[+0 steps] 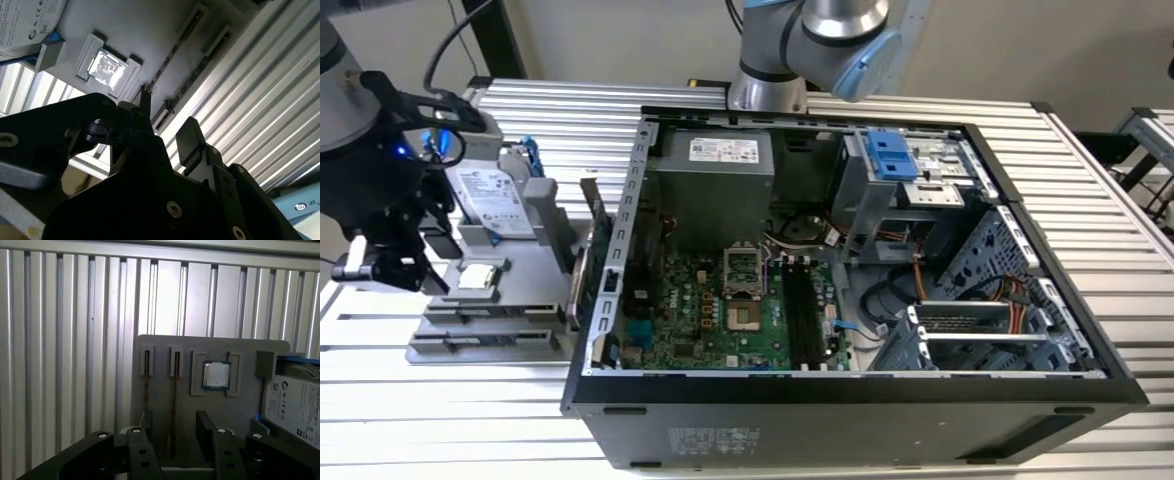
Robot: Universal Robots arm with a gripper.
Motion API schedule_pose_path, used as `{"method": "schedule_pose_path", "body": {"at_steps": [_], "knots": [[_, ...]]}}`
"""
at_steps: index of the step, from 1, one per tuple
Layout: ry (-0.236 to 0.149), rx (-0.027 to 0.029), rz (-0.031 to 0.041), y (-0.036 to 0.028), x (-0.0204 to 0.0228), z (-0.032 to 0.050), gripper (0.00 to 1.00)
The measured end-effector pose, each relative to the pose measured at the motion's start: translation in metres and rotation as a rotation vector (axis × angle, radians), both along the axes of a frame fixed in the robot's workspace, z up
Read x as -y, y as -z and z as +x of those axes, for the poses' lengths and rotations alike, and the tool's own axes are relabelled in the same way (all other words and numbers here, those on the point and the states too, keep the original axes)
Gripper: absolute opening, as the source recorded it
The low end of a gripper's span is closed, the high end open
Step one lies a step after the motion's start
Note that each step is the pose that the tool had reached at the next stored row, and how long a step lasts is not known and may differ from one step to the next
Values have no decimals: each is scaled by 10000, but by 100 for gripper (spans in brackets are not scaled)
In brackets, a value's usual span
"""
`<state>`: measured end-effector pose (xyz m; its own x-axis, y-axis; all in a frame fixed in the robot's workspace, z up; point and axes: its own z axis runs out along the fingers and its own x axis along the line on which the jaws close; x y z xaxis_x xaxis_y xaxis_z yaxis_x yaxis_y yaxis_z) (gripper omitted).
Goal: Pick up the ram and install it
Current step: 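Pick up the ram and move it above insertion slot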
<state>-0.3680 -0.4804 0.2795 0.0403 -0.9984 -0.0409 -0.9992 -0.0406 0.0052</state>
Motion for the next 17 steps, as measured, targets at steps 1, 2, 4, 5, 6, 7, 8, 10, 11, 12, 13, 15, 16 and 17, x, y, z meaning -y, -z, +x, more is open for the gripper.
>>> {"method": "schedule_pose_path", "body": {"at_steps": [1, 2, 4, 5, 6, 7, 8, 10, 11, 12, 13, 15, 16, 17], "knots": [[0, 1, 1, 13, 0, 0, 100], [1, 0, 0, 24, 0, 0, 100], [1, -1, 0, 49, 0, 0, 100], [1, -1, 0, 61, 0, 0, 100], [1, 0, 0, 73, 0, 0, 100], [1, 0, 0, 86, 0, 0, 100], [2, 0, 0, 99, 0, 0, 100], [1, 0, 0, 121, 0, 0, 100], [1, 0, 0, 133, 0, 0, 100], [2, 0, 0, 146, 0, 0, 100], [2, 0, 0, 160, 0, 0, 100], [2, 0, 0, 188, 0, 0, 100], [3, -1, 0, 203, 0, 0, 100], [3, -1, -1, 219, 0, 0, 100]]}}
